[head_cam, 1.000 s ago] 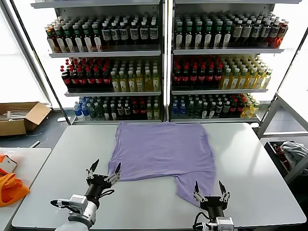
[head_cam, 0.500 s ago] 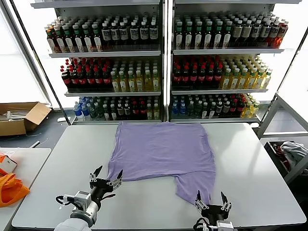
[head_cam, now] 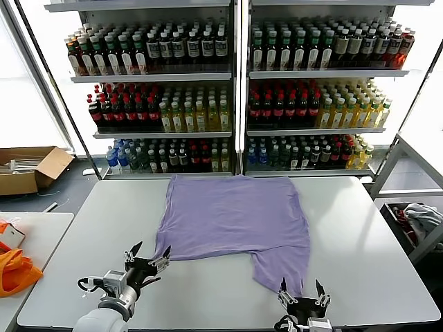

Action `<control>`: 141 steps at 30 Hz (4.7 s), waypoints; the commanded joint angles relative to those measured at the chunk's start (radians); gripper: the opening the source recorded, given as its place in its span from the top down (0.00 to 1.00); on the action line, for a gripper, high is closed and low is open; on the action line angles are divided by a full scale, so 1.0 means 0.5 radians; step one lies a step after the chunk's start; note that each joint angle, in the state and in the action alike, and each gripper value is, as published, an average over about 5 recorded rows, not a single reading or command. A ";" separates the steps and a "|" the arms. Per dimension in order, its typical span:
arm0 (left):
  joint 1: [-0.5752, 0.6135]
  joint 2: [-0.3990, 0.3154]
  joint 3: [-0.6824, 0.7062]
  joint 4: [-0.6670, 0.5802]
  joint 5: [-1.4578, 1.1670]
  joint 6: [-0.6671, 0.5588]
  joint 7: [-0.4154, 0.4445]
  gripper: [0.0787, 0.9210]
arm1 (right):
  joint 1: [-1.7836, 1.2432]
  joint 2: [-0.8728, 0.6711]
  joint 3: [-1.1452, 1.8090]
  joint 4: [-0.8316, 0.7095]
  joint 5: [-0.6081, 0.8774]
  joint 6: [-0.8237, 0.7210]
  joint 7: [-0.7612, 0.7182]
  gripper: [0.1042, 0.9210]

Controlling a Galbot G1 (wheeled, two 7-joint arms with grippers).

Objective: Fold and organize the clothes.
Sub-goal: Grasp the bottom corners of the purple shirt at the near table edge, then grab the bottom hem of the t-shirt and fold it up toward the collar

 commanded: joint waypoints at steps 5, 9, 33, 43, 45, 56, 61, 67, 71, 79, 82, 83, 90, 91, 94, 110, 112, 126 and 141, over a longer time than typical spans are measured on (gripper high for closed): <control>-0.055 0.004 -0.003 0.116 -0.035 0.010 0.000 0.12 | 0.003 0.010 -0.011 -0.023 -0.003 -0.008 0.010 0.12; -0.052 0.010 -0.007 0.111 -0.041 0.010 0.000 0.12 | 0.003 0.007 -0.010 -0.019 -0.003 -0.009 0.013 0.12; -0.031 0.028 0.044 0.127 -0.060 0.021 0.035 0.12 | -0.017 0.016 -0.017 -0.055 -0.009 0.007 0.017 0.12; -0.017 0.037 0.052 0.121 -0.056 0.033 0.044 0.42 | -0.019 0.016 -0.027 -0.082 -0.005 0.029 0.003 0.26; -0.012 0.037 0.055 0.116 -0.054 0.038 0.047 0.49 | -0.015 0.015 -0.026 -0.082 -0.007 0.034 -0.003 0.34; 0.009 0.032 0.073 0.117 -0.033 0.036 0.075 0.87 | -0.013 0.009 -0.011 -0.100 -0.013 0.079 -0.019 0.72; 0.019 0.026 0.080 0.125 -0.031 0.028 0.082 0.98 | -0.010 0.011 -0.009 -0.098 -0.016 0.086 -0.029 0.90; 0.023 0.024 0.074 0.123 -0.030 -0.010 0.081 0.99 | 0.008 0.013 -0.001 -0.091 -0.075 0.150 -0.071 1.00; 0.016 0.020 0.058 0.113 -0.049 -0.073 0.078 0.99 | 0.033 0.019 0.019 -0.074 -0.084 0.239 -0.130 1.00; -0.117 -0.010 0.038 0.087 -0.179 -0.222 0.030 0.99 | 0.197 0.081 0.102 -0.144 -0.218 0.435 -0.269 1.00; -0.184 -0.020 0.054 0.102 -0.208 -0.276 0.009 0.99 | 0.270 0.099 0.112 -0.182 -0.227 0.454 -0.299 1.00; -0.204 -0.021 0.061 0.110 -0.217 -0.287 0.007 0.99 | 0.299 0.102 0.111 -0.195 -0.228 0.455 -0.304 1.00; -0.388 -0.011 0.109 0.218 -0.254 -0.313 -0.014 0.99 | 0.622 0.102 0.112 -0.323 -0.242 0.434 -0.331 1.00; -0.423 -0.010 0.116 0.243 -0.260 -0.313 -0.020 0.99 | 0.676 0.102 0.113 -0.352 -0.233 0.426 -0.333 1.00; -0.513 -0.008 0.134 0.323 -0.281 -0.313 -0.036 0.99 | 0.829 0.104 0.116 -0.456 -0.203 0.406 -0.336 1.00; -0.858 -0.016 0.230 0.742 -0.308 -0.302 -0.075 0.99 | 1.471 0.151 0.114 -1.131 -0.103 0.376 -0.387 1.00; -0.876 -0.015 0.239 0.780 -0.306 -0.300 -0.077 0.99 | 1.513 0.154 0.109 -1.187 -0.100 0.376 -0.402 1.00; -0.901 -0.004 0.306 0.885 -0.223 -0.266 -0.023 0.99 | 1.557 0.185 0.060 -1.369 -0.095 0.256 -0.489 0.98; -0.770 0.029 0.251 0.593 -0.178 -0.095 -0.112 0.60 | 1.545 0.255 0.078 -1.105 0.195 0.126 -0.203 0.48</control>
